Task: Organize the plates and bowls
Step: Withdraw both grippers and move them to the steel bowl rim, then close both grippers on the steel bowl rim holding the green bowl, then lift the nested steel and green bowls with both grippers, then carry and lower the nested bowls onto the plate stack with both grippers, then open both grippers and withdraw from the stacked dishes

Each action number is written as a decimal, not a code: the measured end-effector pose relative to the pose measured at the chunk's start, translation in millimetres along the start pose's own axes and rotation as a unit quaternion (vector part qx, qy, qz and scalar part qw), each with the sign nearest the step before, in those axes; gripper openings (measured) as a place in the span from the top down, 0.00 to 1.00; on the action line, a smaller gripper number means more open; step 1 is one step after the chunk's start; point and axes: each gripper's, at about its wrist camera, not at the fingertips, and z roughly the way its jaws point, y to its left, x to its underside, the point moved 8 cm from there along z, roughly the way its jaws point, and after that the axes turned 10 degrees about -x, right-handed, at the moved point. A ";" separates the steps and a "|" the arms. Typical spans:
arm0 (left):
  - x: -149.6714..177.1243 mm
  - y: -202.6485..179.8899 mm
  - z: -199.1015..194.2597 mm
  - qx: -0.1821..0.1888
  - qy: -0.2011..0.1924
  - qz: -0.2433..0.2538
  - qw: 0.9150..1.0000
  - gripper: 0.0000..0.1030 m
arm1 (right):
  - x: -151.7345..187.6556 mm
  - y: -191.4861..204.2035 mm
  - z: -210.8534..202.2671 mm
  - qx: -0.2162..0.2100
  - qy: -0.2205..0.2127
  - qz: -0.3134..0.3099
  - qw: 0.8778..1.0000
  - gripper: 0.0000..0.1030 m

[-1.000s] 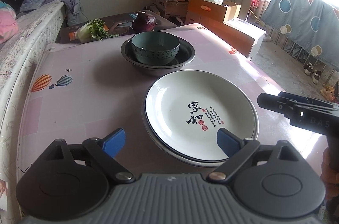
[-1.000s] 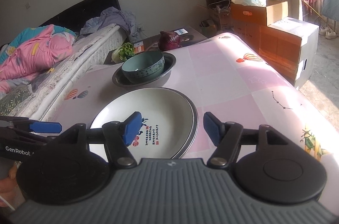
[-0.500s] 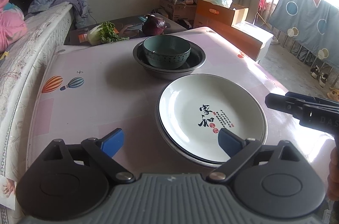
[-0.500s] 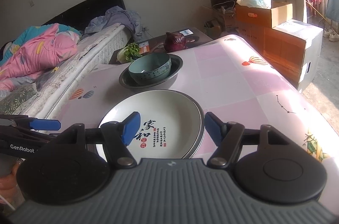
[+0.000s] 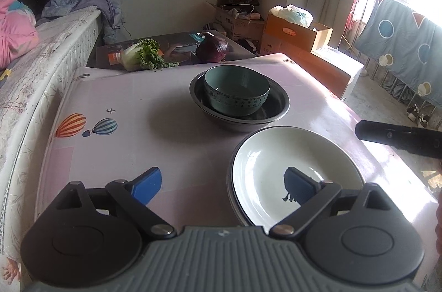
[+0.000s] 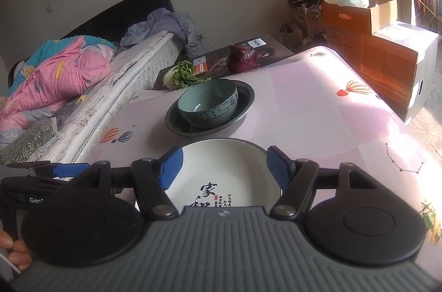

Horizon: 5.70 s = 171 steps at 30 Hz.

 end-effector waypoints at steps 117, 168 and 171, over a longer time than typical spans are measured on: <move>-28.0 1.6 47.3 0.145 0.122 -0.171 0.967 0.85 | -29.4 -50.7 82.9 -0.047 0.110 0.166 0.979 0.90; 36.2 -18.4 -82.1 0.016 -0.030 -0.020 0.999 0.00 | 45.0 1.4 -71.6 0.055 0.018 -0.033 0.998 0.01; 43.9 -24.5 -88.6 -0.022 -0.024 -0.023 0.999 0.00 | 57.9 12.6 -90.6 0.085 0.000 -0.056 0.995 0.01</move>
